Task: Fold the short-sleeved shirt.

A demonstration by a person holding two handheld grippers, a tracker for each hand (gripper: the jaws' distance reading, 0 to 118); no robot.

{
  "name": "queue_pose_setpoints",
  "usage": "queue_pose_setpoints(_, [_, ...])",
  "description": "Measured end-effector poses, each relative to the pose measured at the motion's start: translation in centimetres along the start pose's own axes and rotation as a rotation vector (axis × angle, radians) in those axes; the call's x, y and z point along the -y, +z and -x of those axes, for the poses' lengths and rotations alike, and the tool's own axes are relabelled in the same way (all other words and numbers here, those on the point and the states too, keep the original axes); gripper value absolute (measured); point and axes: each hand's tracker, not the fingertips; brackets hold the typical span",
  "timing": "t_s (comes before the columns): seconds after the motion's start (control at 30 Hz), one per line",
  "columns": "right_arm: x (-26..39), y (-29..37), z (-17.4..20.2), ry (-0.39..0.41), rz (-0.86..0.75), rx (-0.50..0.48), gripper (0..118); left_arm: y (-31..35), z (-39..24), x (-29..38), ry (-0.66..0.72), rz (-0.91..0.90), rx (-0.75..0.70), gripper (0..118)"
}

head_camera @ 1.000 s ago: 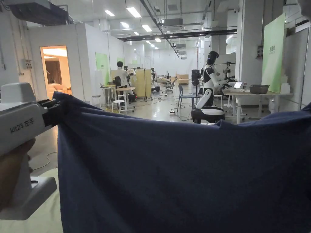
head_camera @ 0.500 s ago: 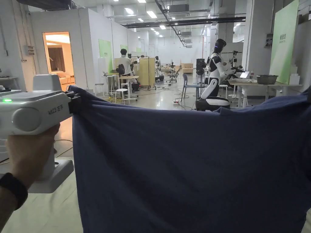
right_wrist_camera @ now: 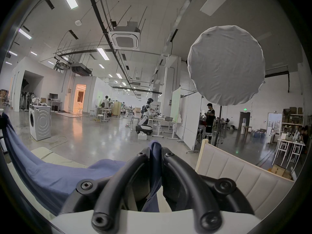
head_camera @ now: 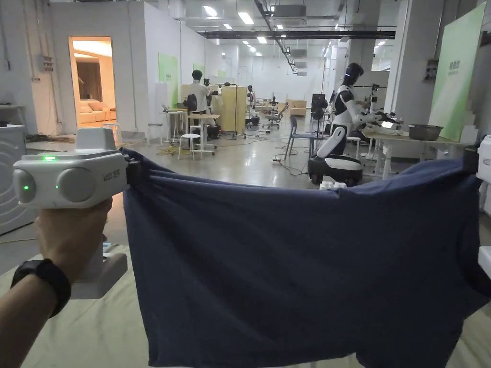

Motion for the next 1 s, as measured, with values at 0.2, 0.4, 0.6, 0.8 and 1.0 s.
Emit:
queue_pose_setpoints(0.2, [4.8, -0.6, 0.5, -0.008, 0.105, -0.031, 11, -0.8, -0.1, 4.1, -0.021, 0.097, 0.037, 4])
queue_pose_setpoints(0.4, [12.7, -0.5, 1.8, -0.027, 0.264, -0.063, 11, -2.3, -0.2, 11.9, -0.024, 0.241, 0.067, 4])
queue_pose_setpoints(0.6, [18.7, 2.7, 0.4, -0.120, 0.333, -0.086, 11, -0.8, 0.4, 17.0, 0.026, 0.297, 0.102, 4])
queue_pose_setpoints(0.8, [24.4, 13.6, -3.2, -0.165, 0.352, -0.143, 11, 10.4, 3.3, 22.6, 0.128, 0.280, 0.200, 4])
queue_pose_setpoints(1.0, [31.4, 27.3, -5.9, -0.264, 0.463, -0.153, 11, 23.8, 5.4, 29.7, 0.187, 0.393, 0.213, 4])
